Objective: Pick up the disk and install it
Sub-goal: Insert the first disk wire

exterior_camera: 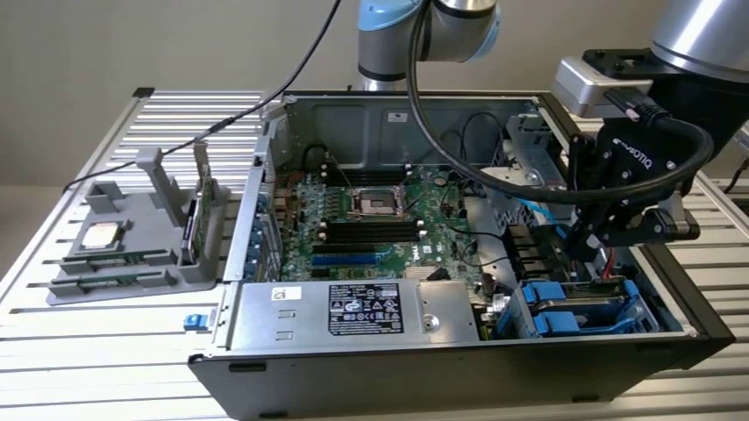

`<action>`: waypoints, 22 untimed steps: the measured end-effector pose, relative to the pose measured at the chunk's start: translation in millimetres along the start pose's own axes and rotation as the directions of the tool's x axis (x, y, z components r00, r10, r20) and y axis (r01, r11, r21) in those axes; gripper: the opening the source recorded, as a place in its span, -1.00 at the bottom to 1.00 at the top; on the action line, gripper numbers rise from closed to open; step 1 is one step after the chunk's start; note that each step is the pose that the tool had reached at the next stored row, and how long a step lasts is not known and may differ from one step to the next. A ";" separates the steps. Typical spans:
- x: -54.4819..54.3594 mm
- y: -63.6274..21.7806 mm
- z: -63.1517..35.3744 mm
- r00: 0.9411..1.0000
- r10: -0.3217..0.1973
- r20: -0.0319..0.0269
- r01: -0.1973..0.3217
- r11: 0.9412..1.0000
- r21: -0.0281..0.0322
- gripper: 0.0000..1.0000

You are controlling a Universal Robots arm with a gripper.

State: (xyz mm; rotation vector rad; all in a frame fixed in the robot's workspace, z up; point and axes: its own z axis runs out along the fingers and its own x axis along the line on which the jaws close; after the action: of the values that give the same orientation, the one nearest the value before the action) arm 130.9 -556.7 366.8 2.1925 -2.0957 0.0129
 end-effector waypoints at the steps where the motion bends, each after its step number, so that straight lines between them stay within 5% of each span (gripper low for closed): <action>1: 0.0 0.0 0.0 1.000 0.000 0.000 0.000 1.000 0.000 -0.67; 22: 4.7 -0.4 16.3 1.000 -0.010 -0.001 0.010 1.000 0.000 -0.67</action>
State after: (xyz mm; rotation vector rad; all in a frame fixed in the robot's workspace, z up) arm 130.4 -562.7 351.0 2.2031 -2.0841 0.0128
